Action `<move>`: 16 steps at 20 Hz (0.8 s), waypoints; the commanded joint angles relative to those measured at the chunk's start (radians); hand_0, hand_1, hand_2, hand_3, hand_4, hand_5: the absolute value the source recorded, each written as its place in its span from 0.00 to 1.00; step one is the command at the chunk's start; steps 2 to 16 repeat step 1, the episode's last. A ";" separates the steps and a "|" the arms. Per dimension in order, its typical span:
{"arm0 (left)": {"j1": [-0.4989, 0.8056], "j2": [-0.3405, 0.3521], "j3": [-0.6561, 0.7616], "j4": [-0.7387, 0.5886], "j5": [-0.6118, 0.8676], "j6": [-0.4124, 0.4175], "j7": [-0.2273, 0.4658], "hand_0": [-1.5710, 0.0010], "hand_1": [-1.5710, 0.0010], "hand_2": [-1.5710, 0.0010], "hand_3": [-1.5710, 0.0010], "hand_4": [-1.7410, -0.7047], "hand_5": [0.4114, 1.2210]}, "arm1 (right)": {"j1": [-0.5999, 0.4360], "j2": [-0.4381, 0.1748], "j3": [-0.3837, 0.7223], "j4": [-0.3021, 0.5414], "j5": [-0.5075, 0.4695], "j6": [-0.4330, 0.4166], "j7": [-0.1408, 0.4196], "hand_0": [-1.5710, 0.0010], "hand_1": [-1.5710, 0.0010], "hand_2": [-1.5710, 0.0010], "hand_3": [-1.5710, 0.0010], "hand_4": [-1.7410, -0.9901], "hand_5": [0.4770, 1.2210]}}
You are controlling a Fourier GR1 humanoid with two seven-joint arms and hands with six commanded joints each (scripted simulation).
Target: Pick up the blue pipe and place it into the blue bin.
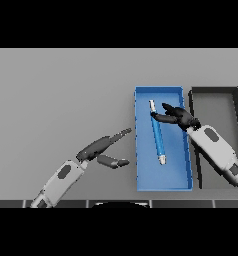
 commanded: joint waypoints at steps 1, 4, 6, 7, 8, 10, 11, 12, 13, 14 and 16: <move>0.004 0.000 -0.003 0.003 -0.004 0.001 -0.002 1.00 1.00 1.00 1.00 0.79 0.07 | 0.002 0.000 -0.001 0.007 0.001 0.002 -0.005 0.99 0.99 0.99 1.00 0.82 0.27; 0.004 0.000 -0.003 0.003 -0.004 0.001 -0.002 1.00 1.00 1.00 1.00 0.79 0.07 | 0.002 0.000 -0.001 0.007 0.001 0.002 -0.005 0.99 0.99 0.99 1.00 0.82 0.27; 0.004 0.000 -0.003 0.003 -0.004 0.001 -0.002 1.00 1.00 1.00 1.00 0.79 0.07 | 0.002 0.000 -0.001 0.007 0.001 0.002 -0.005 0.99 0.99 0.99 1.00 0.82 0.27; 0.004 0.000 -0.003 0.003 -0.004 0.001 -0.002 1.00 1.00 1.00 1.00 0.79 0.07 | 0.002 0.000 -0.001 0.007 0.001 0.002 -0.005 0.99 0.99 0.99 1.00 0.82 0.27; 0.004 0.000 -0.003 0.003 -0.004 0.001 -0.002 1.00 1.00 1.00 1.00 0.79 0.07 | 0.002 0.000 -0.001 0.007 0.001 0.002 -0.005 0.99 0.99 0.99 1.00 0.82 0.27; 0.004 0.000 -0.003 0.003 -0.004 0.001 -0.002 1.00 1.00 1.00 1.00 0.79 0.07 | 0.002 0.000 -0.001 0.007 0.001 0.002 -0.005 0.99 0.99 0.99 1.00 0.82 0.27; 0.004 0.000 -0.003 0.003 -0.004 0.001 -0.002 1.00 1.00 1.00 1.00 0.79 0.07 | 0.002 0.000 -0.001 0.007 0.001 0.002 -0.005 0.99 0.99 0.99 1.00 0.82 0.27; 0.004 0.000 -0.003 0.003 -0.004 0.001 -0.002 1.00 1.00 1.00 1.00 0.79 0.07 | 0.002 0.000 -0.001 0.007 0.001 0.002 -0.005 0.99 0.99 0.99 1.00 0.82 0.27; 0.004 0.000 -0.003 0.003 -0.004 0.001 -0.002 1.00 1.00 1.00 1.00 0.79 0.07 | 0.002 0.000 -0.001 0.007 0.001 0.002 -0.005 0.99 0.99 0.99 1.00 0.82 0.27; 0.004 0.000 -0.003 0.003 -0.004 0.001 -0.002 1.00 1.00 1.00 1.00 0.79 0.07 | 0.002 0.000 -0.001 0.007 0.001 0.002 -0.005 0.99 0.99 0.99 1.00 0.82 0.27; 0.004 0.000 -0.003 0.003 -0.004 0.001 -0.002 1.00 1.00 1.00 1.00 0.79 0.07 | 0.002 0.000 -0.001 0.007 0.001 0.002 -0.005 0.99 0.99 0.99 1.00 0.82 0.27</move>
